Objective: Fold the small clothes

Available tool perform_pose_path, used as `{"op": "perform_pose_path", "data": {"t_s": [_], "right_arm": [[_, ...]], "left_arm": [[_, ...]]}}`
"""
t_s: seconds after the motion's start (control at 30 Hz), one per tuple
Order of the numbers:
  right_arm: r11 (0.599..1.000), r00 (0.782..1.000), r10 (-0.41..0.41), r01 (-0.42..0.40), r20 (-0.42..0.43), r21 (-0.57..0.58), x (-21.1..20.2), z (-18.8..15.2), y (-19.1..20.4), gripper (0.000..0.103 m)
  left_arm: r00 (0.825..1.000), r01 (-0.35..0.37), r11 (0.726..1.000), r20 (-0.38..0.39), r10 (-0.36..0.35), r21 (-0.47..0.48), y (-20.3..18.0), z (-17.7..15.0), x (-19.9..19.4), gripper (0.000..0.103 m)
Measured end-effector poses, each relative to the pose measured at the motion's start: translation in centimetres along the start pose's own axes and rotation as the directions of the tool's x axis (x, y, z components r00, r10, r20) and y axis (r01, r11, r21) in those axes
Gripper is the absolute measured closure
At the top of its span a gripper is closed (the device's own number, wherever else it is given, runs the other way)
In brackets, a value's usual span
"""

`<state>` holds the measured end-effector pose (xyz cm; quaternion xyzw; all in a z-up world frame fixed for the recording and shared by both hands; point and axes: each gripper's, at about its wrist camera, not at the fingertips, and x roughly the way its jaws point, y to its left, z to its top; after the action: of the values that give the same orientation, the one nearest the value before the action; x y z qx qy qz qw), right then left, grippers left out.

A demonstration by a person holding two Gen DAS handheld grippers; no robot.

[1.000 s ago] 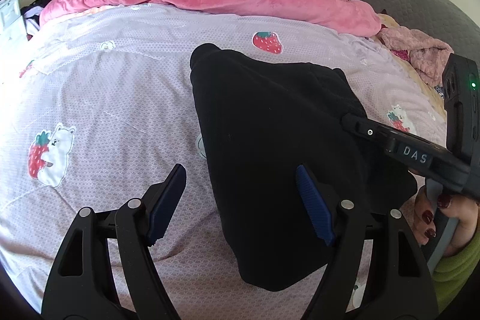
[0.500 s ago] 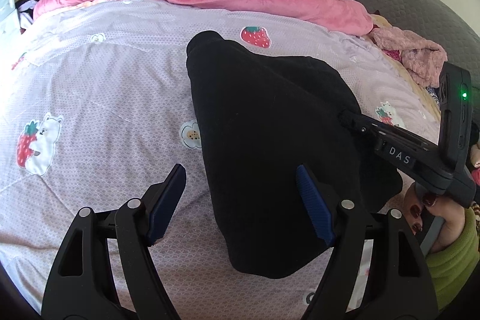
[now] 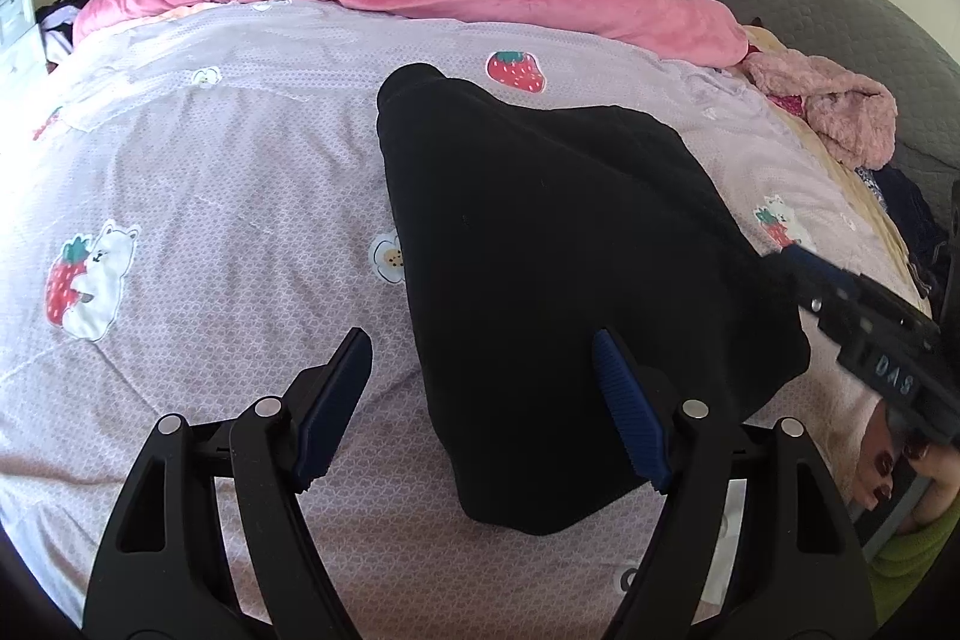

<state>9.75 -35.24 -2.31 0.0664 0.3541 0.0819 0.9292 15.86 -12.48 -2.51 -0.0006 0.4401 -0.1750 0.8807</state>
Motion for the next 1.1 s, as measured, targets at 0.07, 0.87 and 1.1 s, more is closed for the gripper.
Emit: {"op": "perform_pose_path", "data": {"t_s": [0.07, 0.87, 1.1], "right_arm": [[1.0, 1.0, 0.004, -0.004, -0.018, -0.03, 0.0, -0.7, 0.5, 0.058], [0.998, 0.998, -0.058, 0.058, -0.035, -0.006, -0.6, -2.1, 0.5, 0.037], [0.997, 0.997, -0.083, 0.083, 0.0, 0.007, -2.0, -1.7, 0.4, 0.02]], "left_arm": [[1.0, -0.003, 1.0, 0.0, 0.003, 0.003, -0.1, -0.2, -0.2, 0.035], [1.0, -0.002, 1.0, -0.006, 0.002, 0.003, 0.0, -1.6, -0.9, 0.032], [1.0, -0.007, 1.0, 0.007, 0.007, 0.001, 0.2, -1.7, -1.8, 0.027]]}}
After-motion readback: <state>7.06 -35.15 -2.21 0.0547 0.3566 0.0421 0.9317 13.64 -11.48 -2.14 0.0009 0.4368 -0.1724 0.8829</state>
